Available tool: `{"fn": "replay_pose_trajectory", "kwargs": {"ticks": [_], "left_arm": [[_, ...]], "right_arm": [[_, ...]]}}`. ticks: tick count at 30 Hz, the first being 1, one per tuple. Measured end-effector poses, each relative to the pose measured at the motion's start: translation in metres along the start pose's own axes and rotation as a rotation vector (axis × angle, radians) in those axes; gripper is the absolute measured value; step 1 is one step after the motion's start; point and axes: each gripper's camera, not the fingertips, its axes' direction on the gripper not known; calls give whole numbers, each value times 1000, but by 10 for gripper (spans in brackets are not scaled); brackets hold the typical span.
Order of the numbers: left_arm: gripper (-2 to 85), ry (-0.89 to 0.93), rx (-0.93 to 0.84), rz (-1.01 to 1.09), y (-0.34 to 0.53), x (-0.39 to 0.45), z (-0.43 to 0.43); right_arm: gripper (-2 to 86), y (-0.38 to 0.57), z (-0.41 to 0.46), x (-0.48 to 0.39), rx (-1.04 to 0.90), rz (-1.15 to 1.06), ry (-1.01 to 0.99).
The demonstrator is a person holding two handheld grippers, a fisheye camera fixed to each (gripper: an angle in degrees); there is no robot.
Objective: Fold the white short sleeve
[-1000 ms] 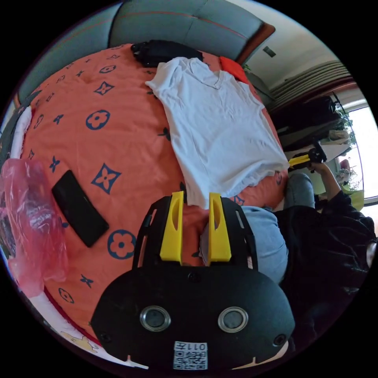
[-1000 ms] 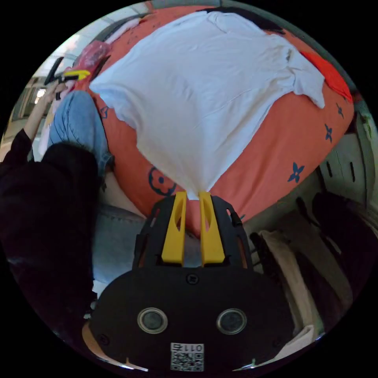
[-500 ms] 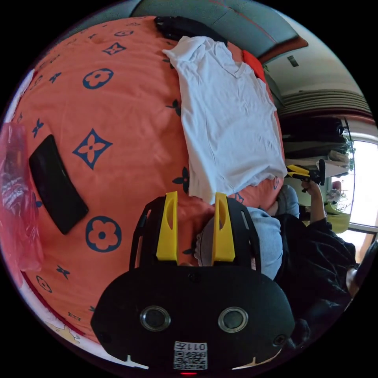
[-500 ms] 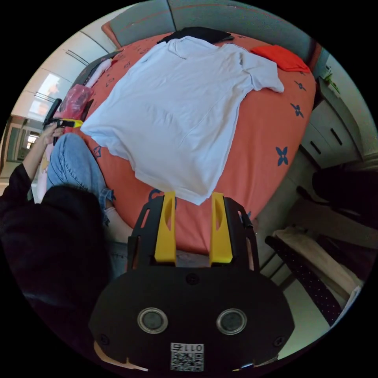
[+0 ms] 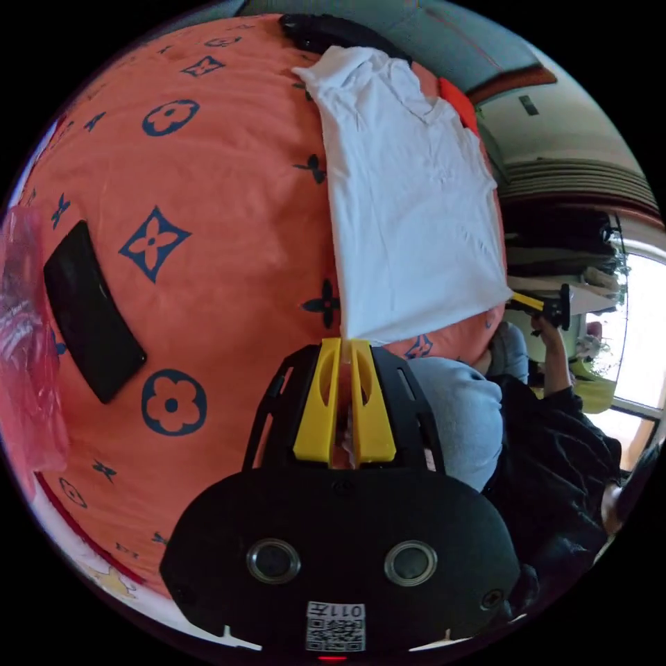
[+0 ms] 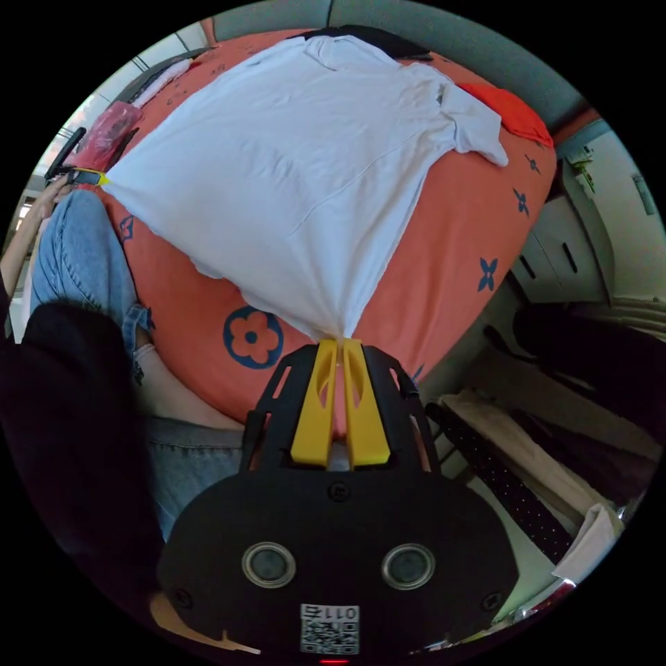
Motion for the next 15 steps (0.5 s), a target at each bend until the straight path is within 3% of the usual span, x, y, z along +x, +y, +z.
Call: {"fn": "replay_pose_trajectory", "kwargs": {"ticks": [6,12,15], "left_arm": [[5,107,119,63,1,13,-47],[28,-80,-181,26,-26,25,27],[63,-138,-220,13,-25,28,60]], "right_arm": [[21,13,-46,21,103,40,-145],[25,-13,9,-10,-134,-42,5],[33,-10,21,-30,-126,-82,104]]}}
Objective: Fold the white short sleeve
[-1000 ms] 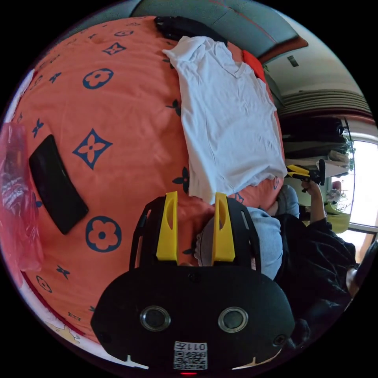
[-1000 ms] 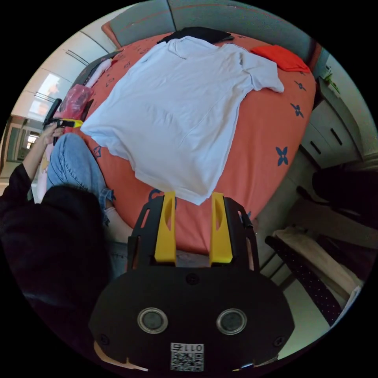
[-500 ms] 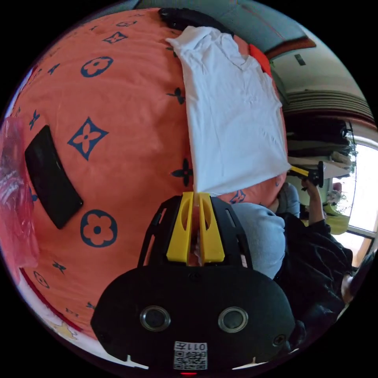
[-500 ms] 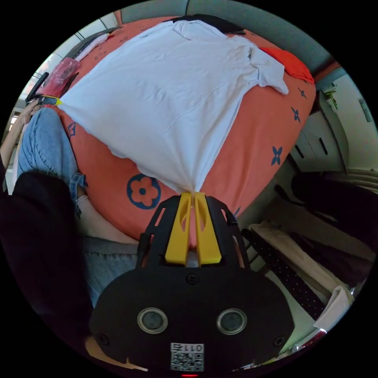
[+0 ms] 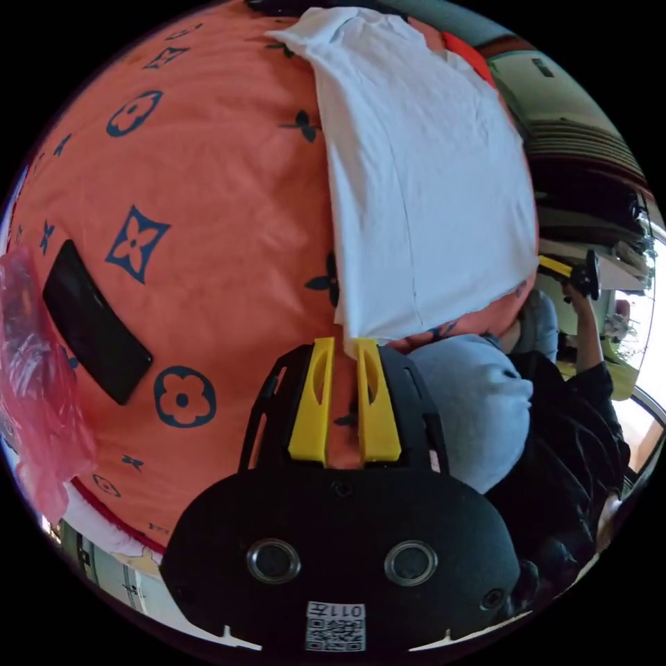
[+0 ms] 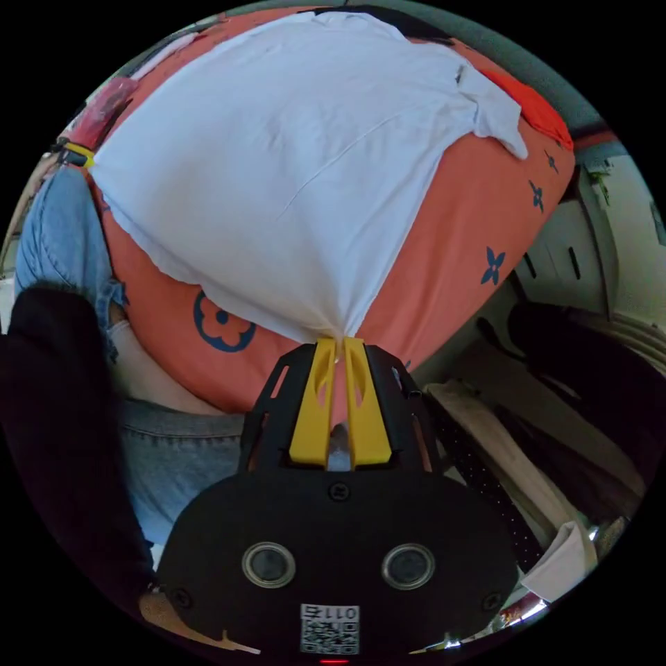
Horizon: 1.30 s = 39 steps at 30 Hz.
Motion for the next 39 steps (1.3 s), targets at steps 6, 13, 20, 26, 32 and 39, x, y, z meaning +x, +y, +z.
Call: {"fn": "replay_pose_trajectory", "kwargs": {"ticks": [6,13,20,26,32,39], "left_arm": [[99,334,198,-45,22,-14,14],[100,497,284,-125,55,-28,19],[84,394,208,24,57,24,1],[27,65,470,363,35,166,-54],[0,-333,292,754,-36,331,11],[-3,-178,-146,852,-105,395,114]], "right_arm": [[90,21,-11,-8,149,5,-24],[142,43,-5,12,35,77,-122],[80,31,-78,-19,370,-37,-103],[21,-28,-78,-59,432,-151,-107],[14,-59,-42,-76,312,-179,-82],[11,-48,-30,-50,276,-117,-101]]}}
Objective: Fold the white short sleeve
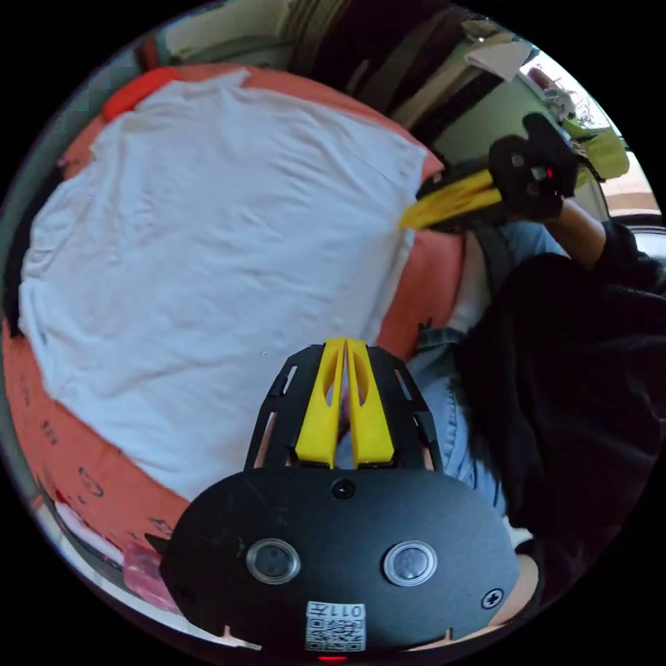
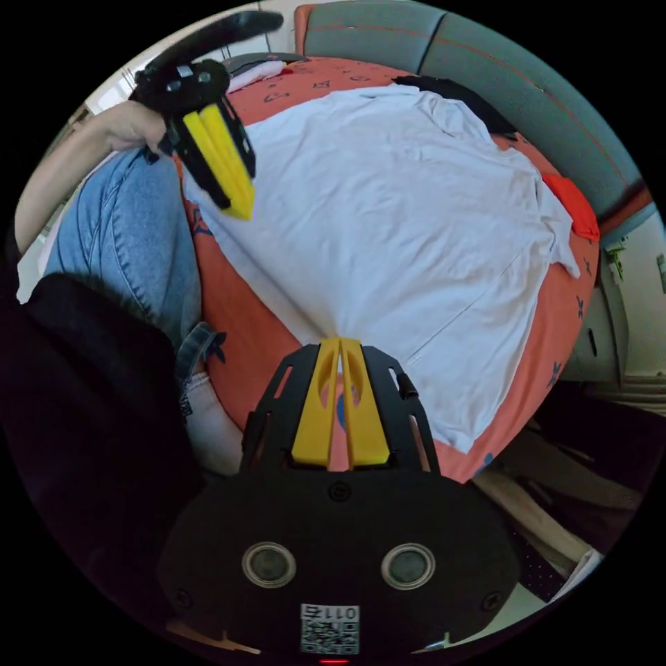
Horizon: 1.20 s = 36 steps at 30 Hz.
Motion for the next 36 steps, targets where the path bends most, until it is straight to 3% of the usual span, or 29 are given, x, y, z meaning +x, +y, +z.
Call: {"fn": "replay_pose_trajectory", "kwargs": {"ticks": [2,4,9,12,18,25,29,33,36], "left_arm": [[-3,34,-92,76,-9,11,8],[-3,-3,-75,119,-14,21,-2],[-3,-86,283,-36,-12,9,-62],[-3,-100,471,-174,-8,-13,-81],[-2,-126,722,-355,-12,-57,-96],[0,-123,767,-382,-33,-109,-99],[0,-249,762,-398,-36,-129,-94],[-2,-407,712,-432,-35,-148,-101],[-2,-322,717,-458,-27,-173,-104]], "right_arm": [[11,6,-5,12,1,23,-5],[11,12,-13,25,50,52,-18],[14,12,-42,87,268,216,-39],[19,-3,-47,132,306,275,-20],[56,-49,-51,249,421,433,-4],[124,-116,-28,406,394,601,-57],[135,-174,-21,484,389,522,-116],[146,-240,5,542,256,406,-64],[145,-279,35,575,167,339,-60]]}}
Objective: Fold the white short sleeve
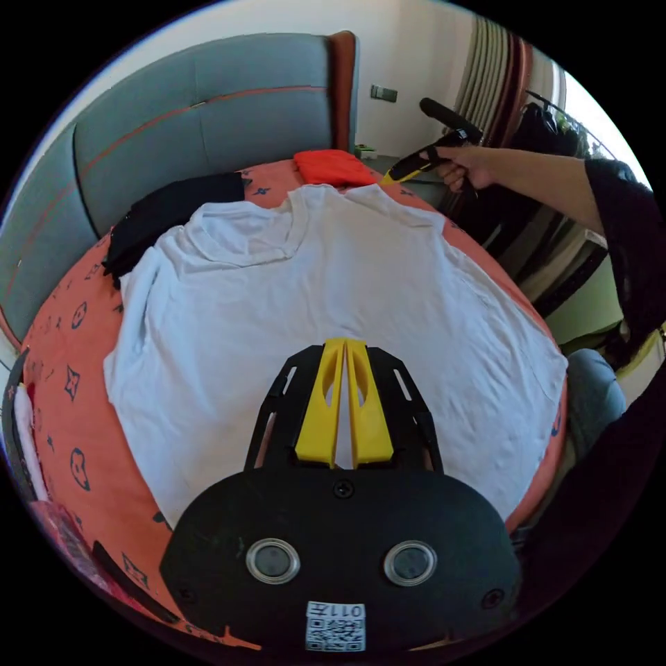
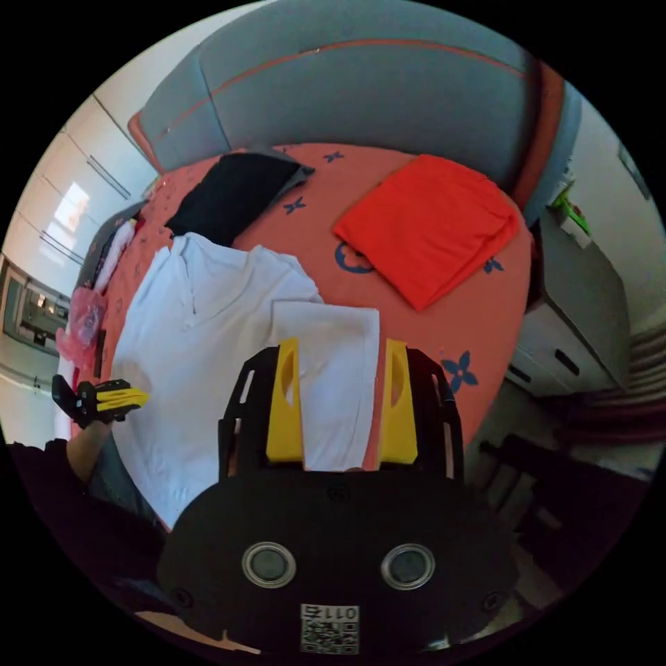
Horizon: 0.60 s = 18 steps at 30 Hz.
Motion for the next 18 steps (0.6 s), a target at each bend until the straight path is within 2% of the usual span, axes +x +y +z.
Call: {"fn": "replay_pose_trajectory", "kwargs": {"ticks": [5,8,11,15,18], "left_arm": [[-2,58,-19,-68,-6,-39,1],[-1,91,-1,-97,-12,-60,-6],[0,48,46,-119,-16,-78,-22],[1,8,72,-171,-20,-110,-42],[1,-94,120,-219,-23,-138,-73]], "right_arm": [[80,-36,40,26,-69,-51,-23],[39,-43,47,38,-99,-140,42],[33,-45,52,67,-153,-74,147],[38,-52,64,97,-171,81,169],[61,-60,72,100,-182,76,289]]}}
